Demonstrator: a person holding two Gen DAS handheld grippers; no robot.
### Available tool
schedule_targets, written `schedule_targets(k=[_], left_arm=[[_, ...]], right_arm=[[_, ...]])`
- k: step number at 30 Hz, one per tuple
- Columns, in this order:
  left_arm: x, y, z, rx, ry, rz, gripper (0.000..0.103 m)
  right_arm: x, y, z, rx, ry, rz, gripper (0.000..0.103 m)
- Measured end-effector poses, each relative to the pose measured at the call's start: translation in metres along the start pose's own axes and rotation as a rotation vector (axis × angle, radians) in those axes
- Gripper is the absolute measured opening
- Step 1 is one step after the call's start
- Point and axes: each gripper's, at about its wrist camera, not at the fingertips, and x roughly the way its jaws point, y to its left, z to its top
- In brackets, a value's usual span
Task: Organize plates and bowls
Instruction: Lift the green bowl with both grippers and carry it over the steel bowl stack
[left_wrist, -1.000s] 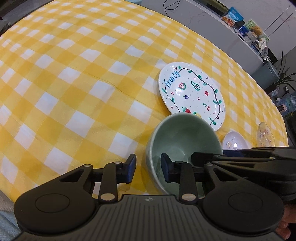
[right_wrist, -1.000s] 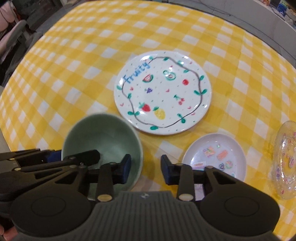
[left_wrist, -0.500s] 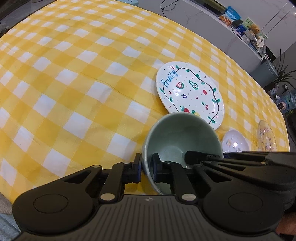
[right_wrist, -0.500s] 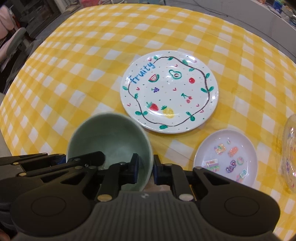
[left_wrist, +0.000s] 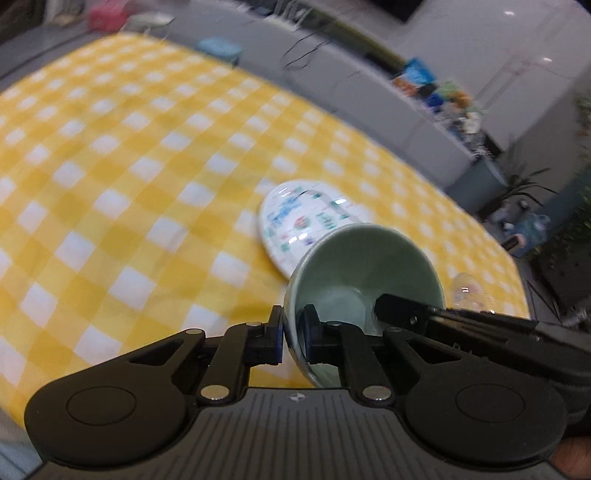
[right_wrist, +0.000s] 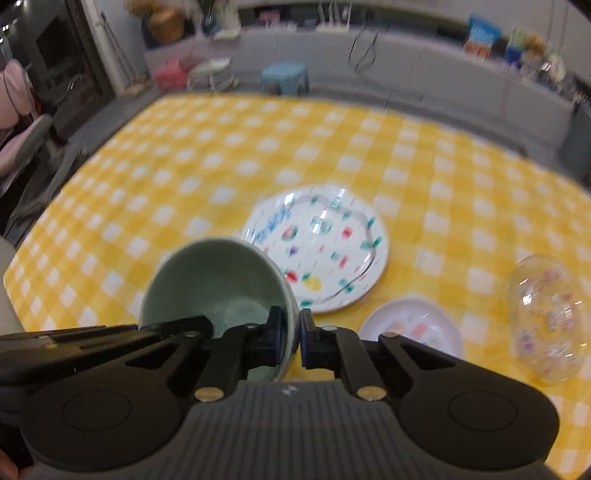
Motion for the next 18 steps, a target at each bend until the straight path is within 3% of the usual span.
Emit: schedule_targets(k=[9,18], left_arm=[[-0.039,-0.03,-0.005,0.08,-0.134,-0.107,0.008],[-0.064,-0.066,-0.015,0.193,-0.172,-0.195,0.008]], right_arm=[[-0.067,-0.012,-0.024,0.056,-0.203,-0.01,0.006],[-0.124,-0.034,-0.055,0.131,-0.344,0.0,0.007]])
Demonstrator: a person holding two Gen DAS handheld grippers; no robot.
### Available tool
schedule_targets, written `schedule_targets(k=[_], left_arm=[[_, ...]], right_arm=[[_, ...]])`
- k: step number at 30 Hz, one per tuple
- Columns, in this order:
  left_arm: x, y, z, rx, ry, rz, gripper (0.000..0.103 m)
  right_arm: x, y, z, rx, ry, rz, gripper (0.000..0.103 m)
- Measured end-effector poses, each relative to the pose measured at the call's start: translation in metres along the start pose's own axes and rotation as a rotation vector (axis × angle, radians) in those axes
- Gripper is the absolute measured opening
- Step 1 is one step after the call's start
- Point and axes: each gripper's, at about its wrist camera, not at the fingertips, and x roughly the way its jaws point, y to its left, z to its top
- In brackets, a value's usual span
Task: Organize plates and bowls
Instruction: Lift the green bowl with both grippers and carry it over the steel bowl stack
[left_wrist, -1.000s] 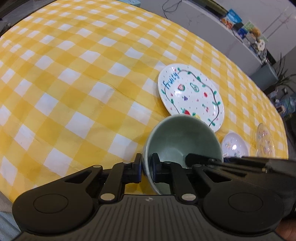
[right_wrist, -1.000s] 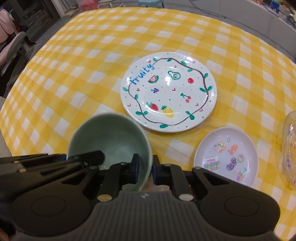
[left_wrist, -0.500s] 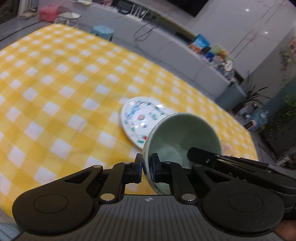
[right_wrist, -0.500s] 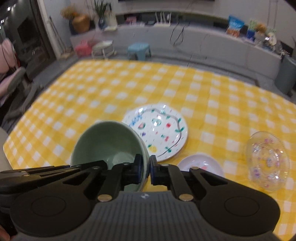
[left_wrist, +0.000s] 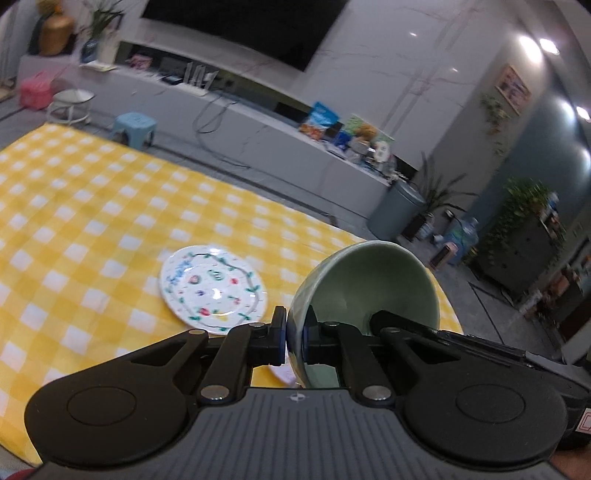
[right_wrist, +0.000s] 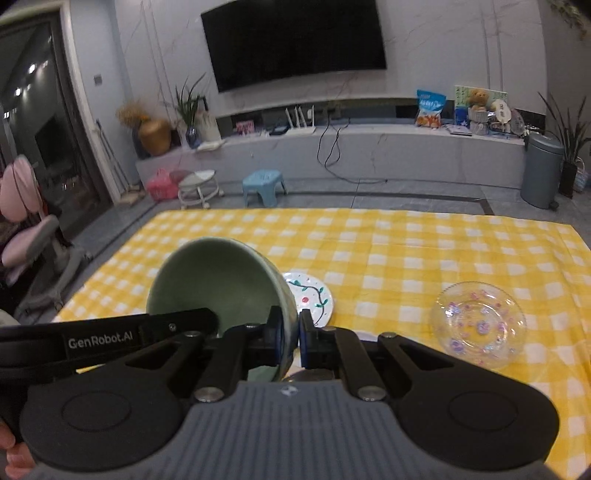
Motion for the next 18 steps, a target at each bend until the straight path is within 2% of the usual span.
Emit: schedule_targets(k=[3,8,12,18], left_arm=[[0.002,-0.01,-0.003,0.012,0.011,-0.023,0.009],[0.006,-0.03,-0.011,0.098,0.062,-0.016,0.009],[0.017,-0.039,-0.019,0.154,0.118,0.011,0.01],[0.036,-0.038,-0.032,0.161,0.211,0.025,0.011]], right_arm=[[-0.014,-0.009,-0.009,0.03,-0.034,-0.009,0.007],[-0.028,-0.031,-0.029,0.147,-0.044,0.015,0.008],[-0.025,-0.044,-0.046,0.204,-0.008,0.03,0.008],[-0.014,-0.06,-0.068,0.266,0.057,0.038,0.009]])
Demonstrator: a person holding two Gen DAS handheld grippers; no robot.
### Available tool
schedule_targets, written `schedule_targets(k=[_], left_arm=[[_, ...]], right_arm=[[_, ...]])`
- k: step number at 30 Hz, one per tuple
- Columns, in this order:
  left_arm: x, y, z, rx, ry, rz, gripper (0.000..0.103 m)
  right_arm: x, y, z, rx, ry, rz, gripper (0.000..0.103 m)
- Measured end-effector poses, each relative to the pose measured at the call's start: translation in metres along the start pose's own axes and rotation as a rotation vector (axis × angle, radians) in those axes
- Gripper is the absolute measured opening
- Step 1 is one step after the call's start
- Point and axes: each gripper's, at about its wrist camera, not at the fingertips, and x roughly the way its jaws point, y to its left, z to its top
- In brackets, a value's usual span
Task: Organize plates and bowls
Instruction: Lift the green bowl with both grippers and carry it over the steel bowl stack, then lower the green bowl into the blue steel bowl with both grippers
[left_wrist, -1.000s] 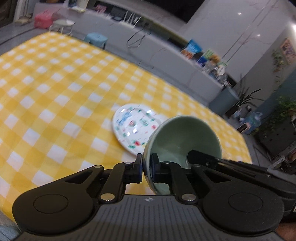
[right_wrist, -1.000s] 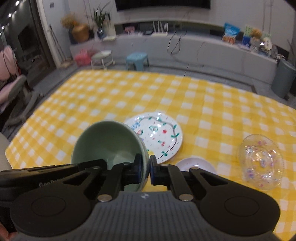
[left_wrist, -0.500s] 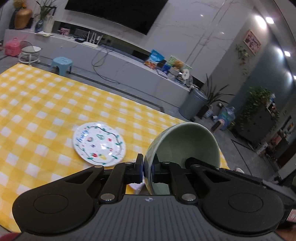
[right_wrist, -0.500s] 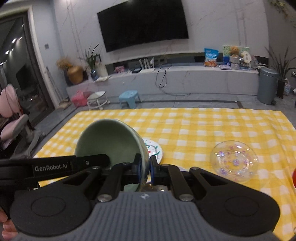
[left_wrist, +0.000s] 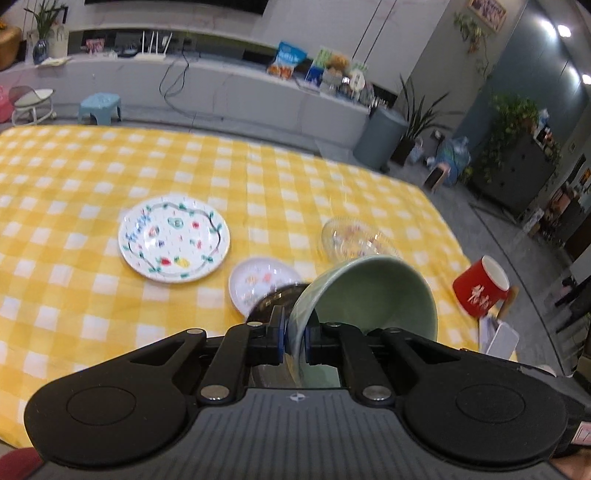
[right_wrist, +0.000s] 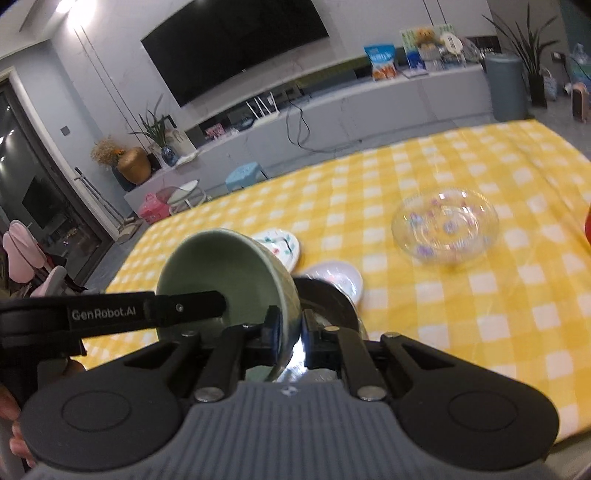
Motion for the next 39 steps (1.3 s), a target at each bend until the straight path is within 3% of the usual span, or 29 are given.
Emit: schedule_targets(k=[5,11,16,20,26,30,33,39], left_arm=[[0.014,-0.006,-0.006,0.034,0.061,0.053,0.011],[0.017,-0.002,-0.006,0.006,0.092,0.077,0.014],[0.013,-0.008,-0.006,0.032,0.036,0.086,0.019],[0.014,-0.013,-0.006,0.048,0.022,0.09,0.02],[0.006,-0.015,-0.005,0.08,-0.028,0.115,0.034],[-0.007,-0.01,0.0,0.064,-0.081,0.096,0.046],[-0.011,-0.004,0.003,0.033,-0.109,0.107,0.047],[-0.014,0.016,0.01,-0.073,-0.128,0.118,0.047]], right_arm=[[0.012,-0.016,-0.01,0.043,0.059,-0.003,0.009],[0.019,-0.023,-0.014,0.071,0.079,0.007,0.009],[0.022,-0.021,-0.014,0.061,0.063,-0.031,0.02],[0.023,-0.017,-0.013,0.035,0.033,-0.066,0.018],[0.027,-0.018,-0.011,0.027,0.025,-0.089,0.014],[0.028,-0.015,-0.008,0.01,0.02,-0.103,0.015],[0.028,-0.014,-0.003,-0.019,0.03,-0.077,0.021],[0.025,-0.007,0.004,-0.12,0.017,-0.078,0.022]])
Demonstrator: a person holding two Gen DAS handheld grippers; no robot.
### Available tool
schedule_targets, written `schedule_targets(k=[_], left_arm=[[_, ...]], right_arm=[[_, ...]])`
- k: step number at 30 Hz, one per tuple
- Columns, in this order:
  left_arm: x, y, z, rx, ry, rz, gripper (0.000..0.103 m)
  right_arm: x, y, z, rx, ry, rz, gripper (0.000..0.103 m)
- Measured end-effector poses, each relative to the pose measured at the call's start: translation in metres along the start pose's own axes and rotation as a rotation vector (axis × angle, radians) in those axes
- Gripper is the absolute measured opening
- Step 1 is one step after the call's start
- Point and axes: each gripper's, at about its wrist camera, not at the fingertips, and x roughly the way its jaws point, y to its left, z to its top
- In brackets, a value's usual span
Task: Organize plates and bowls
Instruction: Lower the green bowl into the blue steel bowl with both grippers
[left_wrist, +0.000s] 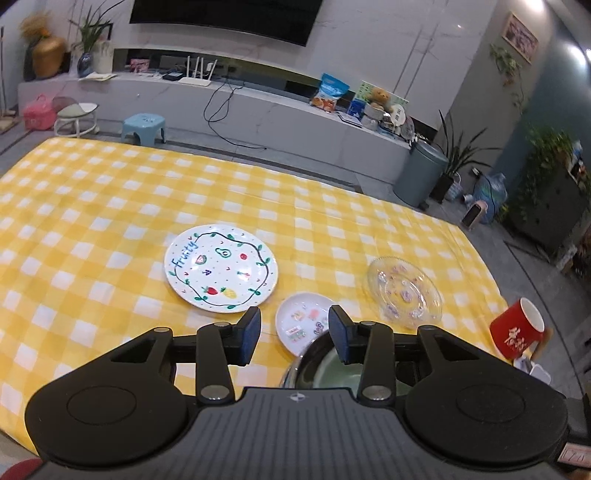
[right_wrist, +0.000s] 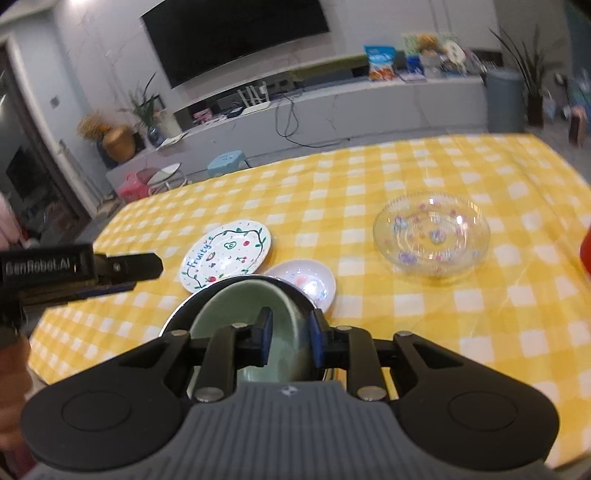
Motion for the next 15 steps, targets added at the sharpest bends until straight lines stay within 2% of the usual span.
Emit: schedule_targets(k=[2,8,9,10,15], left_arm=[[0.0,0.004,0.001,-0.011,0.001,0.002,0.048],[0.005,0.009,0.003,-0.03,0.035,0.047,0.059],[0.006,0.01,0.002,-0.031,0.034,0.054,0.06],[0.006,0.01,0.002,-0.029,0.034,0.06,0.061],[0.005,0.012,0.003,-0.026,0.034,0.084,0.061]], right_arm=[[0.0,0.001,-0.001,-0.033,0.001,0.0,0.022],[-0.005,-0.007,-0.002,-0.012,-0.003,0.036,0.025],[-0.006,-0.008,-0.002,-0.013,-0.007,0.039,0.027],[-0.009,-0.008,-0.002,-0.017,-0.023,0.039,0.035],[-0.012,-0.006,-0.002,-0.04,-0.038,0.04,0.037]])
